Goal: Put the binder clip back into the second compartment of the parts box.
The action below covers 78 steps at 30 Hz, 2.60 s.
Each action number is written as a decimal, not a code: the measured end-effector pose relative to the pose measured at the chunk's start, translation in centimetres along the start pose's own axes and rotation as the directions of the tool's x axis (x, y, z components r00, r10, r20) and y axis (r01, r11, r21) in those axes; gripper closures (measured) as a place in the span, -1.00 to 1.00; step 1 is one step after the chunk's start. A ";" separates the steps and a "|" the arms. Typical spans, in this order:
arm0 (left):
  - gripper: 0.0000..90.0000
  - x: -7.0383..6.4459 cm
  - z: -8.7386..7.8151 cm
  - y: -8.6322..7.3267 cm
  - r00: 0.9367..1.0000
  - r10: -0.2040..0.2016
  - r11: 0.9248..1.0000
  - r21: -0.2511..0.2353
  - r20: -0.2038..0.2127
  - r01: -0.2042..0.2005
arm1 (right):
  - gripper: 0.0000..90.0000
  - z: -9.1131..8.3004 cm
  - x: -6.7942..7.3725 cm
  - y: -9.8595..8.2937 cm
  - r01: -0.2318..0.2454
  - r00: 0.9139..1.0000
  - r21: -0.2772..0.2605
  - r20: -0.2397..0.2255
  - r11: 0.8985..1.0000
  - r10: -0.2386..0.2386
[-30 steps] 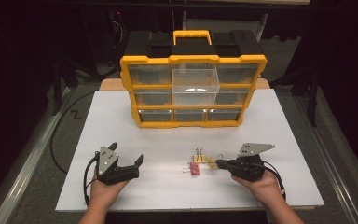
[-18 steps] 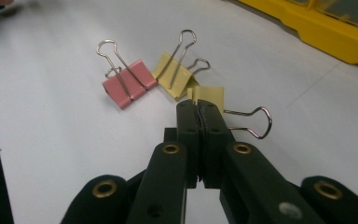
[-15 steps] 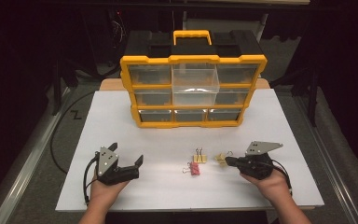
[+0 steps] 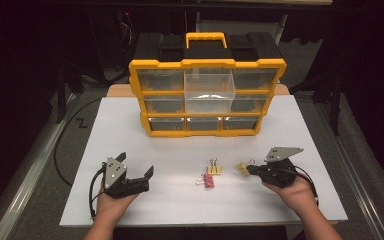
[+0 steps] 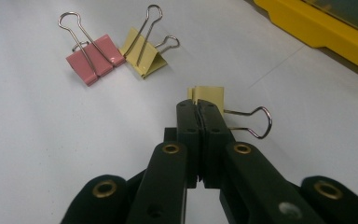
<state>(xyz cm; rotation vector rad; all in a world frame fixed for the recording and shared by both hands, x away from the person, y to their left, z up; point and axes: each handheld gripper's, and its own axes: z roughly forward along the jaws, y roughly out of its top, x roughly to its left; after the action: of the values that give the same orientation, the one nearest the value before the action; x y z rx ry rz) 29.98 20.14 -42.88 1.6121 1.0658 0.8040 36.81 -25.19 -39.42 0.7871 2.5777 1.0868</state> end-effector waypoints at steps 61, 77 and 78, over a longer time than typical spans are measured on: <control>-1.00 0.0 -0.1 0.0 1.000 0.017 1.000 0.000 0.011 -0.017 | 1.00 -1.5 -1.4 8.0 0.169 0.979 0.419 -0.175 0.892 -0.103; -1.00 -0.1 -0.1 0.0 1.000 0.022 1.000 -0.002 0.010 -0.022 | 1.00 -2.5 -1.1 10.6 0.214 0.967 0.422 -0.219 0.881 -0.130; -1.00 -0.1 -0.1 0.0 1.000 0.026 1.000 -0.001 0.008 -0.026 | 1.00 -2.6 -1.2 10.8 0.220 0.966 0.425 -0.219 0.878 -0.136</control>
<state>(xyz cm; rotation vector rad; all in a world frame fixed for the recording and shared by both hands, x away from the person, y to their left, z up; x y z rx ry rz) 29.84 20.09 -42.85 1.6296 1.0409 0.8148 40.88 -21.12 -29.90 0.5355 3.0376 0.5336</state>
